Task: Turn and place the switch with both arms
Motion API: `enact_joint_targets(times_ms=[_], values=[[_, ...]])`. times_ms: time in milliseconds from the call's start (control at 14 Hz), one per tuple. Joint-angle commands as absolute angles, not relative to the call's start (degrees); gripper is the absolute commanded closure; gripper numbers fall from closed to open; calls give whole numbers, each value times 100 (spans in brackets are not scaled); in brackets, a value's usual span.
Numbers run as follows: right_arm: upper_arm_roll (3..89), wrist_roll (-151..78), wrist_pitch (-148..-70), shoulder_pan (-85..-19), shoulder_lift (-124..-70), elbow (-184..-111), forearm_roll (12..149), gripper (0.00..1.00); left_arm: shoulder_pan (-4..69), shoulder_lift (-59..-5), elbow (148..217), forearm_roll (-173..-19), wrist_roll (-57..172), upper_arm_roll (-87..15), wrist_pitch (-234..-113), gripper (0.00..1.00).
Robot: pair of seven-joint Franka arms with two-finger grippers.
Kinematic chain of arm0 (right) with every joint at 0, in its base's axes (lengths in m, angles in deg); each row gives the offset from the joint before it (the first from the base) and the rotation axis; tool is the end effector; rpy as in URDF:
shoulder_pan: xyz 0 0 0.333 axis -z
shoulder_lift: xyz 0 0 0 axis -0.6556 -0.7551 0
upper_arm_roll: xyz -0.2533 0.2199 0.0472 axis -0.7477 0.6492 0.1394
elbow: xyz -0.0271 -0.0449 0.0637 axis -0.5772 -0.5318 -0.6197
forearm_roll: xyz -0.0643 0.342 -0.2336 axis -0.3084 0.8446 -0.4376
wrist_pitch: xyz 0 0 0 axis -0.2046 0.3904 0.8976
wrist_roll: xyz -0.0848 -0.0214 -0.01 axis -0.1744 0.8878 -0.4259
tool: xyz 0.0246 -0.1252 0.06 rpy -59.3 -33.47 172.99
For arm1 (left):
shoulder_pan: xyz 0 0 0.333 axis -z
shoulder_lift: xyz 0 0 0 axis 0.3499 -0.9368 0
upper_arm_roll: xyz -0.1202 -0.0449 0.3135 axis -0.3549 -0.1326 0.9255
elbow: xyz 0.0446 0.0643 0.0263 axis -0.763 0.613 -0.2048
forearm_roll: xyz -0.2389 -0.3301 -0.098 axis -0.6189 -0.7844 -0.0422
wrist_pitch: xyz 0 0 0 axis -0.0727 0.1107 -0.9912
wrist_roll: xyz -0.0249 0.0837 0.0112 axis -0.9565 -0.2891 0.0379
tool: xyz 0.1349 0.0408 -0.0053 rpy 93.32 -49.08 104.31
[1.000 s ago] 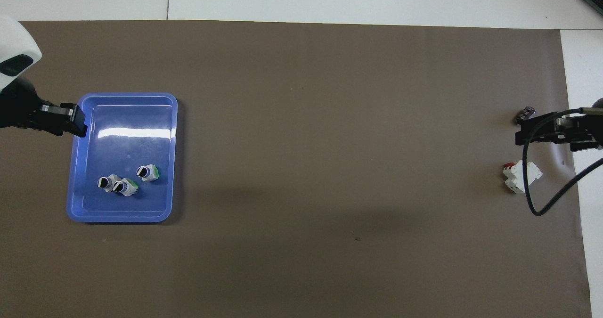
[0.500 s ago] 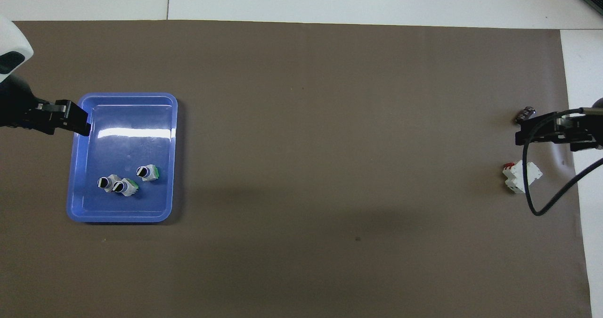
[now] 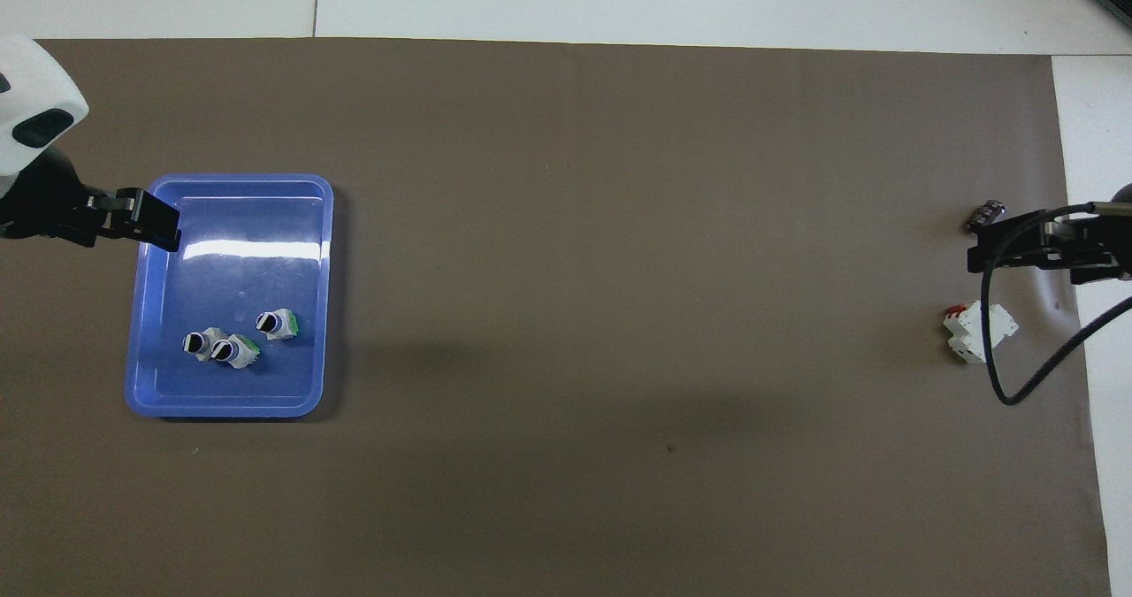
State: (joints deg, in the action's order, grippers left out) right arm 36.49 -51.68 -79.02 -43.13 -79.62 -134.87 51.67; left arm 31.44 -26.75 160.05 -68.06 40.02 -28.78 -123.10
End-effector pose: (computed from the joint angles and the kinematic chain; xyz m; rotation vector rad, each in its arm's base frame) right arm 0.5617 0.0034 0.6261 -3.1023 0.1878 0.0377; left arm 0.5975 -0.0678 0.5937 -3.0730 0.2365 0.0810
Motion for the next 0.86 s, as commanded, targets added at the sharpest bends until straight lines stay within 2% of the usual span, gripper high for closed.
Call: enact_joint_targets(times_ms=[0,71,786], values=[[3654,-5013,-7935,-4290,-7900,-13535,5215,0,3200,-2595,15822,-6743,4078,-2894,-12345,2],[3654,-5013,-7935,-4290,-7900,-13535,5215,0,3191,-2656,15672,-6874,4078,-2886,-12318,2],[3654,-5013,-7935,-4290,-7900,-13535,5215,0,3226,-2604,15696,-7078,4113,-2824,-12177,5]])
